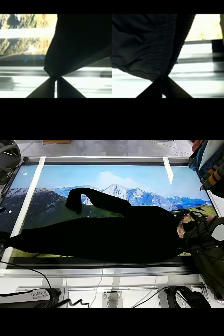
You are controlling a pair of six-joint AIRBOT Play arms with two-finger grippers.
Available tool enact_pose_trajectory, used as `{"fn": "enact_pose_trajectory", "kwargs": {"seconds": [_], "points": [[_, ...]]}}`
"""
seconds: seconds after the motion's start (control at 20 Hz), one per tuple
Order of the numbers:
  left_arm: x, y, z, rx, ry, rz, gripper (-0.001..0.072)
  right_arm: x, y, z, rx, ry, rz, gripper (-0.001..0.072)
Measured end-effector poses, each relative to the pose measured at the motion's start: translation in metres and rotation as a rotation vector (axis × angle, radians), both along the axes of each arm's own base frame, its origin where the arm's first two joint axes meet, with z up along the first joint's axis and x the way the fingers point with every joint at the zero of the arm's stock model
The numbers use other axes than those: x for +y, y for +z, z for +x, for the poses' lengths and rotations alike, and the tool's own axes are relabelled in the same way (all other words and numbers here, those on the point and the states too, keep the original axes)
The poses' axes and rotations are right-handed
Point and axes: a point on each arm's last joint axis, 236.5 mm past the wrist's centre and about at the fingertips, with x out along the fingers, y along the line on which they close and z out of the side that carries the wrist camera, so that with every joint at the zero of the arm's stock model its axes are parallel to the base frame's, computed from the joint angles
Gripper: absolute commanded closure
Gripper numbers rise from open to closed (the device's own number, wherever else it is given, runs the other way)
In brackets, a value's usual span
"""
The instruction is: Fold the clothes and pants, and hang the long-sleeved shirts on hangers.
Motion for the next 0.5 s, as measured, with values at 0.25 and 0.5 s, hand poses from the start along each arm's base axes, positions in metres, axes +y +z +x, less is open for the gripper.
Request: {"fn": "enact_pose_trajectory", "kwargs": {"seconds": [0.25,0.5], "points": [[0.001,-0.016,-0.026,0.132,0.013,-0.033,0.0702,0.003,-0.002,-0.020,0.081,0.006,0.013,0.0699],[0.008,-0.026,-0.036,0.182,0.019,-0.028,0.0702,0.004,-0.002,-0.017,0.072,0.003,0.018,0.0700]]}}
